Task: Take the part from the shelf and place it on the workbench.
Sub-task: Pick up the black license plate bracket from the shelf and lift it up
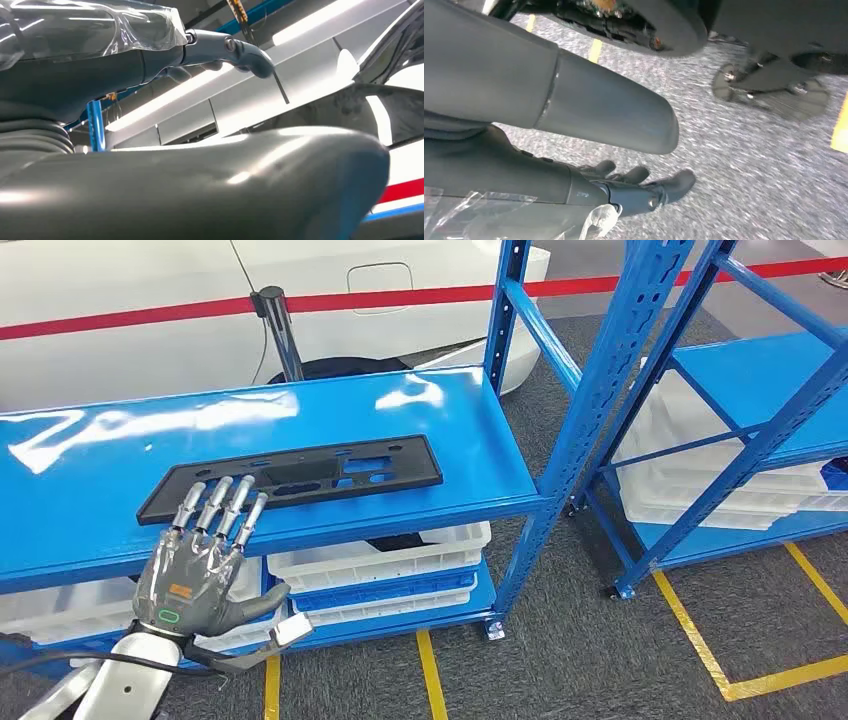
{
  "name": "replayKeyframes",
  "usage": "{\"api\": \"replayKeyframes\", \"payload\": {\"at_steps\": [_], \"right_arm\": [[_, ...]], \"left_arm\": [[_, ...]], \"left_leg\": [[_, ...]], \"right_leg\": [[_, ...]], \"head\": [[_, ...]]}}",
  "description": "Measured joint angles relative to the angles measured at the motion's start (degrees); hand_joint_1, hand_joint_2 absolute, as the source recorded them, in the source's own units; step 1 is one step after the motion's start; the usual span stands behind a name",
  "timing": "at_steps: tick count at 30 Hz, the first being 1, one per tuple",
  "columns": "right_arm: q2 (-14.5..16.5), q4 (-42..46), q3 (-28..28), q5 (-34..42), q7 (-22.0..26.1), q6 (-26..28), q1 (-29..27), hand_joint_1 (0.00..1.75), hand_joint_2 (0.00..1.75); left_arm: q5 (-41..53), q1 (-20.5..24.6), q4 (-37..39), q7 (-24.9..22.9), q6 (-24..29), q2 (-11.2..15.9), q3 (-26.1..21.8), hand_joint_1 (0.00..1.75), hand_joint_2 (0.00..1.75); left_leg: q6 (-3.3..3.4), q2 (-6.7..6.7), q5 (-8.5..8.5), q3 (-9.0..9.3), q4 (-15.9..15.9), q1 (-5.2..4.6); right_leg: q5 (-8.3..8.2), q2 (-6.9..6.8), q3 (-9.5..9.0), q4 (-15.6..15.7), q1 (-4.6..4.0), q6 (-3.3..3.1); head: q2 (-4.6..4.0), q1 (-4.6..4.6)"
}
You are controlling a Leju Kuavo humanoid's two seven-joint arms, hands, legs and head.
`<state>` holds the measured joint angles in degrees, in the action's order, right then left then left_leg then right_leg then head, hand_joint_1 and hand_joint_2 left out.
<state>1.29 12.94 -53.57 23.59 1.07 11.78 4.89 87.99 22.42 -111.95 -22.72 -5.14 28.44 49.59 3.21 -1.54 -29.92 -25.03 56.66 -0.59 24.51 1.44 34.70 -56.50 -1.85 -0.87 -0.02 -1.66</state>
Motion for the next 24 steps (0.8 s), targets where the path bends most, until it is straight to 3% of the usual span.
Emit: {"api": "replayKeyframes", "payload": {"at_steps": [3, 5, 7, 8, 10, 14, 15, 16, 18, 19, 20, 22, 23, 24], "right_arm": [[0.2, 0.0, 0.0, -0.1, 0.0, 0.0, 0.2, 0.0, 0.0], [0.2, 0.0, 0.0, -0.1, 0.0, 0.0, 0.4, 0.0, 0.0], [0.3, 0.0, 0.0, -0.1, 0.0, 0.0, 0.5, 0.0, 0.0], [0.3, 0.0, 0.0, -0.2, 0.1, 0.0, 0.5, 0.0, 0.0], [0.4, 0.0, -0.1, -0.3, 0.2, 0.0, 0.4, 0.0, 0.0], [0.4, 0.0, -0.1, -0.3, 0.3, 0.0, 0.4, 0.0, 0.0], [0.4, 0.0, -0.2, -0.4, 0.3, 0.0, 0.4, 0.0, 0.0], [0.4, -0.1, -0.3, -0.5, 0.4, 0.0, 0.4, 0.0, 0.0], [0.4, -0.2, -0.7, -0.7, 0.7, -0.1, 0.6, 0.0, 0.0], [0.3, -0.2, -1.0, -0.8, 0.8, -0.2, 0.8, 0.0, 0.0], [0.3, -0.2, -1.2, -0.8, 0.9, -0.2, 0.9, 0.0, 0.0], [0.3, -0.2, -1.4, -0.8, 0.9, -0.2, 1.0, 0.0, 0.0], [0.3, -0.2, -1.4, -0.8, 0.9, -0.2, 1.0, 0.0, 0.0], [0.3, -0.2, -1.4, -0.8, 0.9, -0.2, 1.0, 0.0, 0.0]], "left_arm": [[-0.1, 0.3, 0.0, 0.0, 0.1, 0.0, 0.0, 0.0, 0.0], [-0.6, 0.3, 0.0, 0.0, 0.2, 0.0, -0.1, 0.0, 0.0], [-2.5, -0.1, 0.0, 0.1, 0.4, 0.0, -0.1, 0.0, 0.0], [-4.5, -0.3, 0.0, 0.5, 0.7, 0.0, -0.1, 0.0, 0.0], [-8.3, -0.5, 0.0, 1.3, 1.3, 0.0, -0.1, 0.0, 0.0], [-9.7, -0.6, 0.0, 1.6, 1.5, 0.0, -0.1, 0.0, 0.0], [-10.9, -0.7, 0.0, 1.9, 1.7, 0.0, -0.1, 0.0, 0.0], [-12.6, -0.8, 0.0, 2.3, 1.9, 0.0, -0.1, 0.0, 0.0], [-18.4, -1.2, 0.1, 3.0, 2.7, 0.0, 0.0, 0.0, 0.87], [-20.6, -1.3, 0.1, 3.0, 3.1, 0.0, -0.1, 0.0, 1.31], [-22.5, -1.4, 0.1, 3.0, 3.3, 0.0, -0.1, 0.0, 1.75], [-24.1, -1.5, 0.2, 3.0, 3.4, 0.0, -0.1, 0.0, 1.75], [-24.5, -1.6, 0.2, 3.0, 3.4, 0.0, -0.1, 0.0, 1.75], [-24.8, -1.6, 0.2, 3.0, 3.4, 0.0, -0.1, 0.0, 1.75]], "left_leg": [[-0.58, 0.27, 0.41, -1.23, 2.9, -0.18], [-1.36, 0.52, -0.41, -5.43, 9.3, 0.13], [-2.05, 0.56, -3.35, -10.75, 14.7, 0.6], [-2.28, 0.57, -4.74, -12.67, 15.4, 0.75], [-2.51, 0.6, -5.83, -14.43, 14.4, 0.9], [-2.56, 0.61, -5.51, -14.61, 13.3, 0.93], [-2.65, 0.64, -3.79, -14.43, 11.3, 1.0], [-2.77, 0.93, 0.18, -14.36, 8.1, 1.11], [-1.64, 1.36, 7.48, -13.72, 2.3, 1.23], [-0.79, 1.56, 9.31, -13.35, 1.2, 1.24], [0.1, 1.5, 8.81, -12.84, 1.3, 1.19], [0.62, 1.49, 8.1, -12.18, 1.2, 1.07], [0.69, 1.43, 7.8, -11.92, 1.2, 0.92], [0.74, 1.33, 7.52, -11.55, 1.2, 0.74]], "right_leg": [[0.31, -0.25, -2.39, 1.2, 0.68, 0.03], [1.1, -0.43, -4.3, 2.0, 1.03, 0.06], [2.19, -0.43, -5.8, 2.2, 1.29, 0.27], [2.86, -0.4, -6.61, 2.2, 1.48, 0.48], [3.87, -0.35, -7.86, 2.2, 1.76, 0.8], [4.27, -0.33, -8.34, 2.2, 1.87, 0.95], [4.7, -0.31, -8.86, 2.2, 2.0, 1.09], [5.51, -0.23, -9.63, 2.0, 2.06, 1.43], [8.29, -0.29, -10.93, 1.1, 2.16, 2.68], [10.01, -0.45, -10.15, -1.1, 2.11, 3.31], [11.85, -0.66, -8.04, -4.8, 2.13, 3.8], [14.31, -0.88, -2.15, -13.6, 2.15, 4.12], [14.13, -0.89, 0.27, -16.1, 2.12, 4.05], [12.59, -0.89, 1.4, -16.0, 2.03, 3.79]], "head": [[0.01, 0.03], [0.01, 0.2], [0.0, 0.35], [0.0, 0.37], [0.0, 0.39], [0.0, 0.39], [0.0, 0.4], [0.0, 0.47], [0.01, 0.44], [0.01, 0.38], [0.01, 0.23], [0.0, 0.06], [0.0, 0.0], [0.0, -0.04]]}}
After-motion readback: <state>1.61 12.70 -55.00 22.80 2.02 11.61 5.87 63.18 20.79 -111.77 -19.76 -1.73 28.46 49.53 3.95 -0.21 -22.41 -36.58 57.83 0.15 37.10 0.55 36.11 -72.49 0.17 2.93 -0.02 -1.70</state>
